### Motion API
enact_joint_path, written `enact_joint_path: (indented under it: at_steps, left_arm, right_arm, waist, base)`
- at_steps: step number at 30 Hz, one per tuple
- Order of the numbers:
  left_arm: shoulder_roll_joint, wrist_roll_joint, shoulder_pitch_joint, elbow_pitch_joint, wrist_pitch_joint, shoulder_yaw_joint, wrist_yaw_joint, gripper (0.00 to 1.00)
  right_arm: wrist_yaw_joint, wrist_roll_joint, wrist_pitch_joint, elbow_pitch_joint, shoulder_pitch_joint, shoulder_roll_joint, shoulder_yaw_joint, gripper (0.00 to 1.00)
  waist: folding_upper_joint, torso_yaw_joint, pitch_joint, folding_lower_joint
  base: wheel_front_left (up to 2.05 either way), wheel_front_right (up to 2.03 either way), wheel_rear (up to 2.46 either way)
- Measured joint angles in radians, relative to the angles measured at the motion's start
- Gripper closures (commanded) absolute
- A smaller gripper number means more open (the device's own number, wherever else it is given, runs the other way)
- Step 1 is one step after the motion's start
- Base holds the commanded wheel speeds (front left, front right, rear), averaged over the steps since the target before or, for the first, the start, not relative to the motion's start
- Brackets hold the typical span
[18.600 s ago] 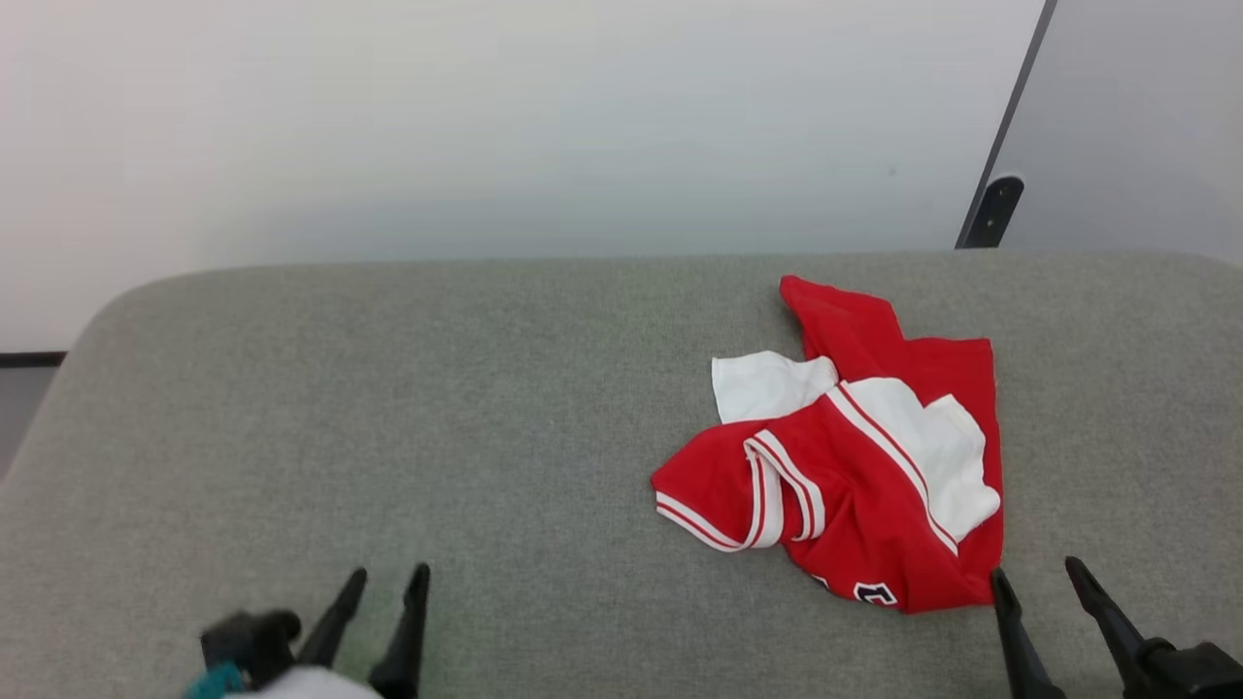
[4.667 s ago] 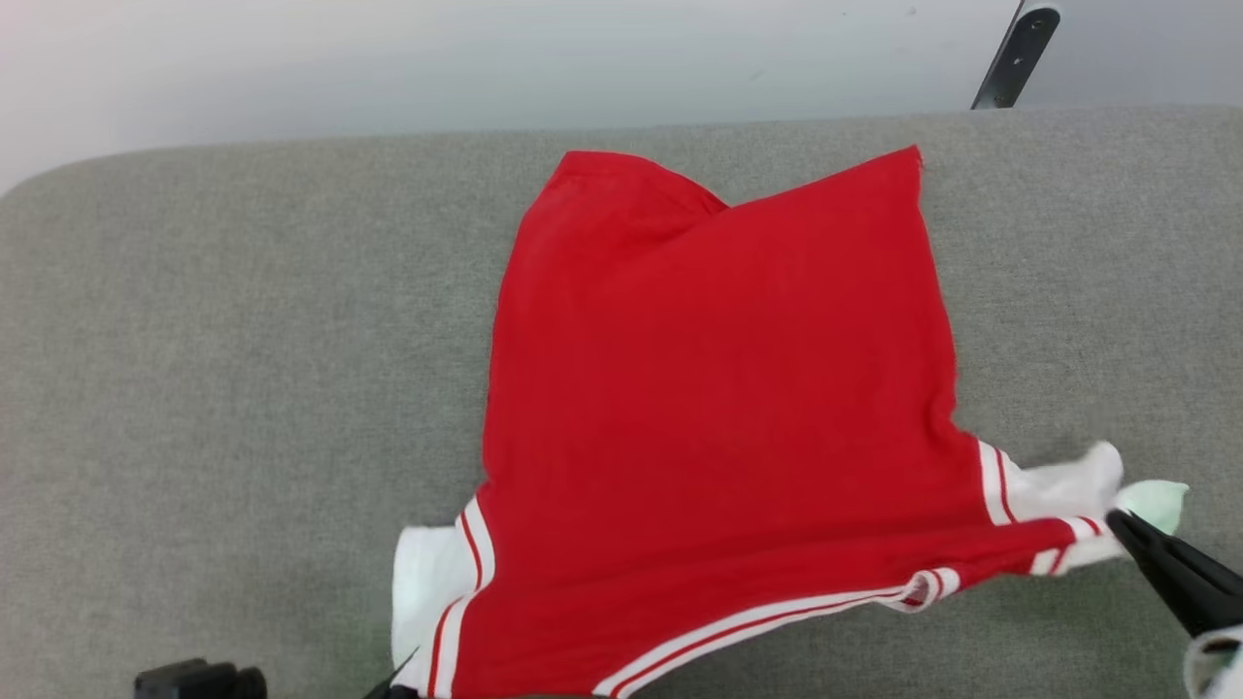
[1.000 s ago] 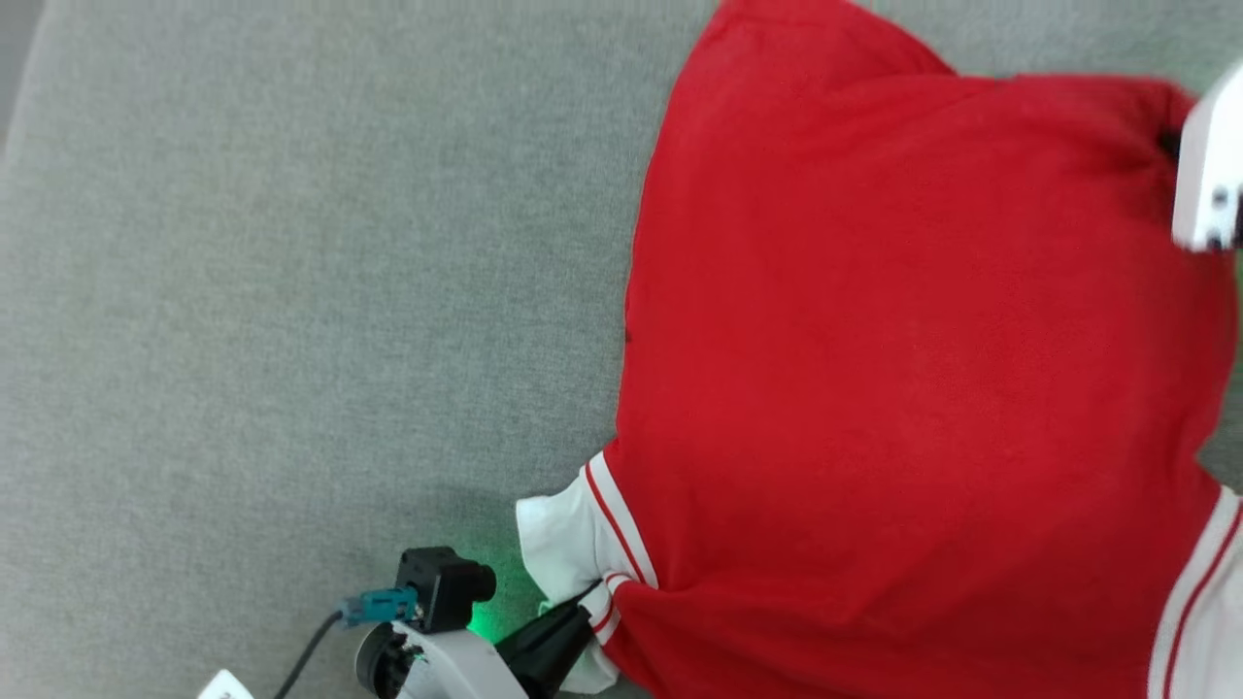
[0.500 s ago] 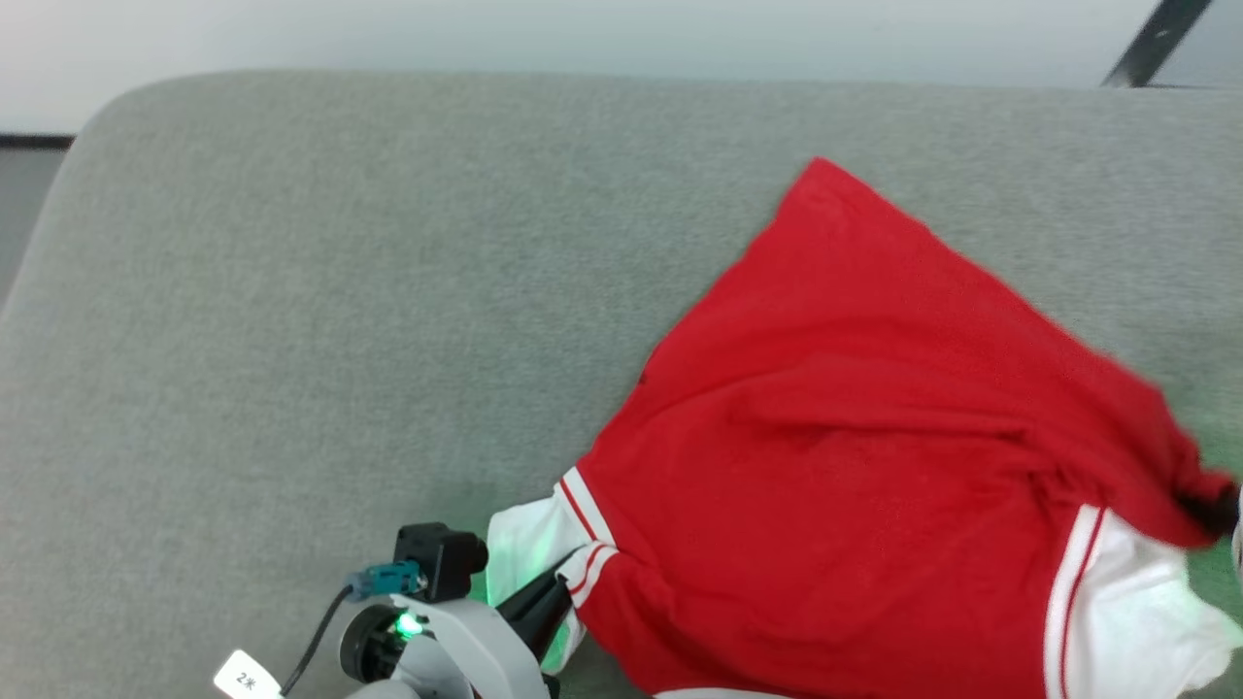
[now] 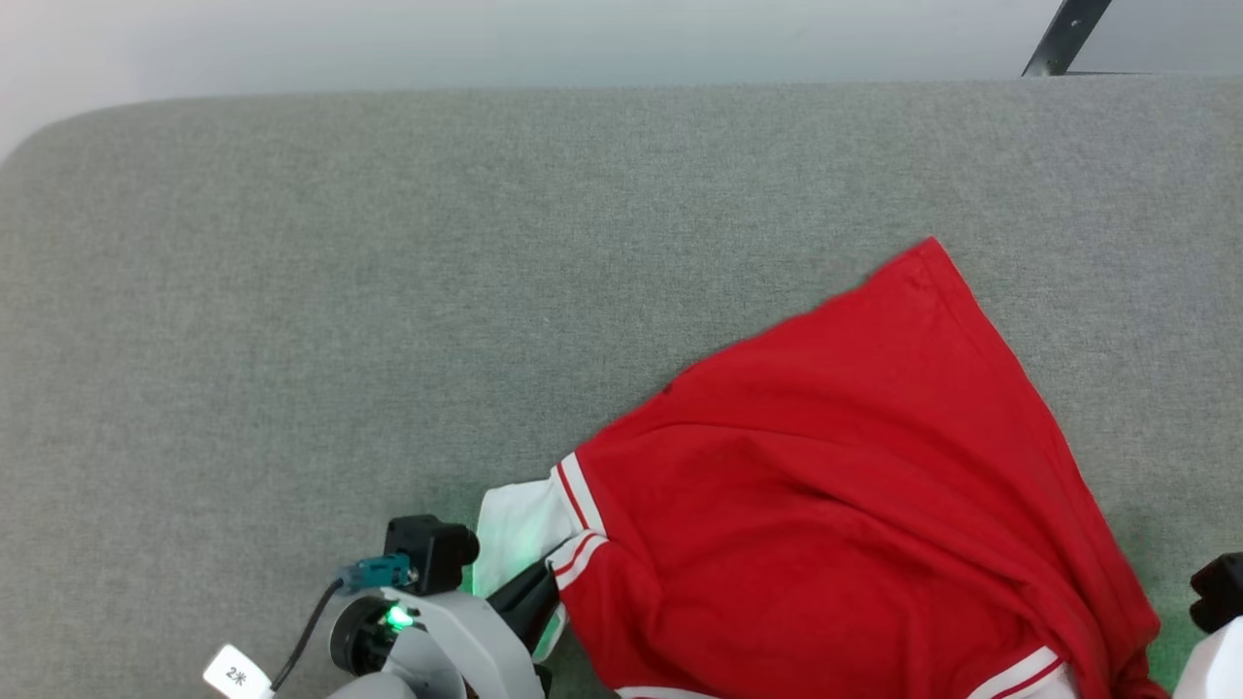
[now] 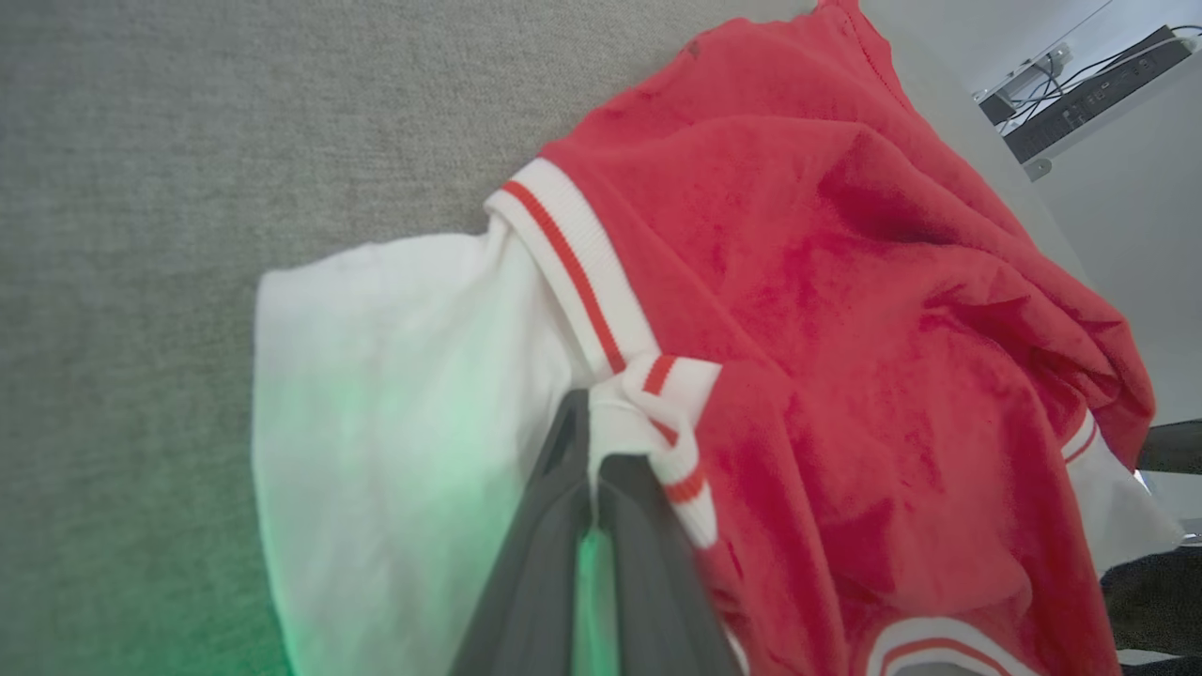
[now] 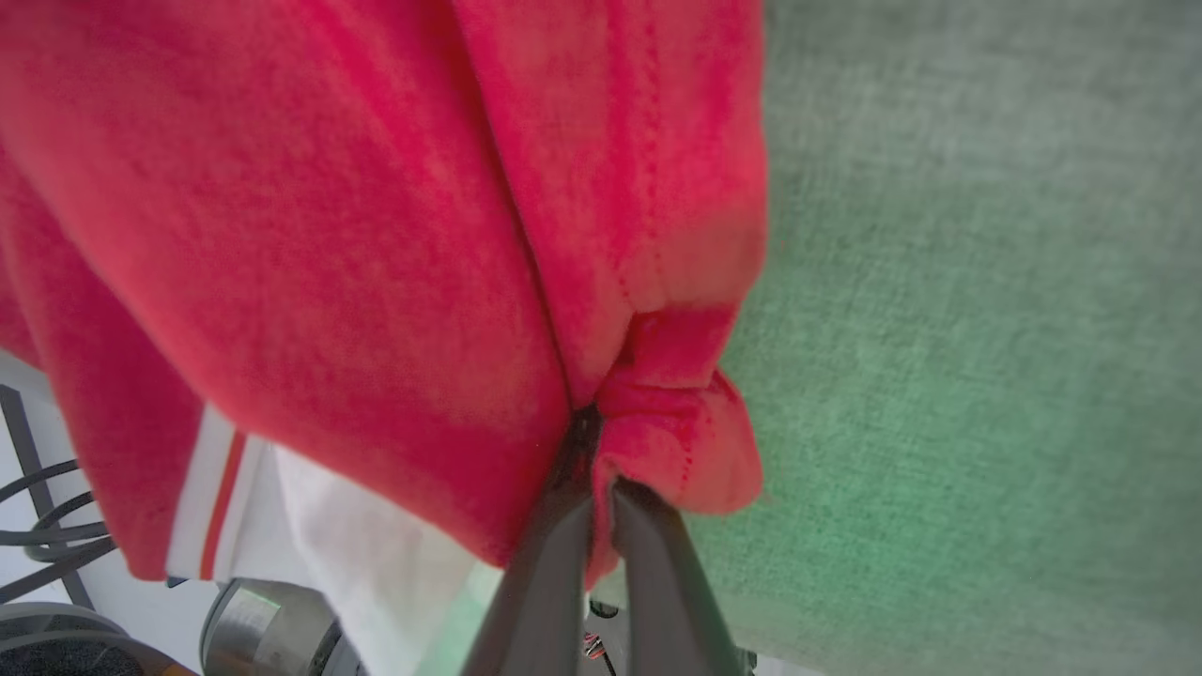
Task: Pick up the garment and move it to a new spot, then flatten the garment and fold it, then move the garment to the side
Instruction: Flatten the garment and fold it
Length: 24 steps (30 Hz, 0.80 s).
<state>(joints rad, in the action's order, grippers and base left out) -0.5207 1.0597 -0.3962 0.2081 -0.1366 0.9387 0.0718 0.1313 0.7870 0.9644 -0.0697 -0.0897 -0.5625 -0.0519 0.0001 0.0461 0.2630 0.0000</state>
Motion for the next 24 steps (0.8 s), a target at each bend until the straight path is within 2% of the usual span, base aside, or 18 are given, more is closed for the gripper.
enact_joint_path:
  at_steps: [1,2,3,4,7,12,16,19,22,24]
  left_arm:
    - [0.0,0.0,-0.001,0.0,0.0,0.0,0.0,1.0]
    - [0.0,0.0,-0.004,0.0,0.0,0.0,0.0,1.0]
    - [0.0,0.0,-0.004,0.0,0.0,0.001,0.0,1.0]
    - [0.001,0.0,-0.004,0.001,0.0,0.002,0.0,1.0]
    - [0.005,0.002,-0.002,0.004,0.004,0.006,0.006,1.0]
    - [0.014,0.003,0.005,-0.004,0.006,0.016,0.006,1.0]
    - [0.026,-0.005,-0.005,-0.009,0.014,0.027,-0.002,1.0]
    - [0.037,-0.01,-0.022,-0.011,0.018,0.032,-0.011,1.0]
    - [0.048,-0.014,-0.037,-0.008,0.018,0.035,-0.019,1.0]
    - [0.058,-0.016,-0.049,-0.003,0.019,0.038,-0.027,1.0]
  right_arm:
    - [0.0,-0.009,0.003,-0.008,-0.009,0.012,0.005,1.0]
    - [0.0,-0.02,0.001,-0.02,-0.014,0.022,0.009,0.93]
    - [0.0,-0.036,-0.01,-0.028,-0.019,0.034,0.016,0.15]
    - [0.0,-0.042,-0.021,-0.031,-0.019,0.048,0.031,0.0]
    - [0.0,-0.055,-0.089,-0.068,0.01,0.098,0.1,0.0]
    - [0.0,-0.069,-0.064,-0.177,0.098,0.057,0.174,0.0]
    - [0.0,-0.094,-0.029,-0.206,0.257,0.026,0.179,0.0]
    - [0.0,-0.15,-0.022,-0.149,0.407,0.019,0.139,0.0]
    - [0.0,-0.183,-0.034,-0.03,0.553,0.064,0.082,0.0]
    - [0.0,-0.228,-0.046,0.066,0.64,0.064,0.034,0.0]
  waist:
    - [-0.0001,0.0,0.001,0.0]
    - [0.0,-0.001,0.002,0.0]
    - [0.0,-0.001,0.002,0.0]
    - [0.0,-0.001,0.0,0.0]
    - [0.0,0.003,-0.009,0.0]
    - [-0.0001,0.022,-0.015,0.0]
    - [0.0,0.046,-0.007,0.0]
    - [0.0,0.066,0.008,-0.0001]
    - [0.0,0.084,0.031,0.0]
    - [0.0,0.097,0.05,0.0]
  base:
    - [0.0,0.0,0.0]
    - [0.0,0.0,0.0]
    - [0.0,0.0,0.0]
    - [0.0,0.0,0.0]
    - [0.0,0.0,0.0]
    - [0.0,0.0,0.0]
    - [0.0,0.0,0.0]
    - [0.0,0.0,0.0]
    - [0.0,0.0,0.0]
    - [0.0,0.0,0.0]
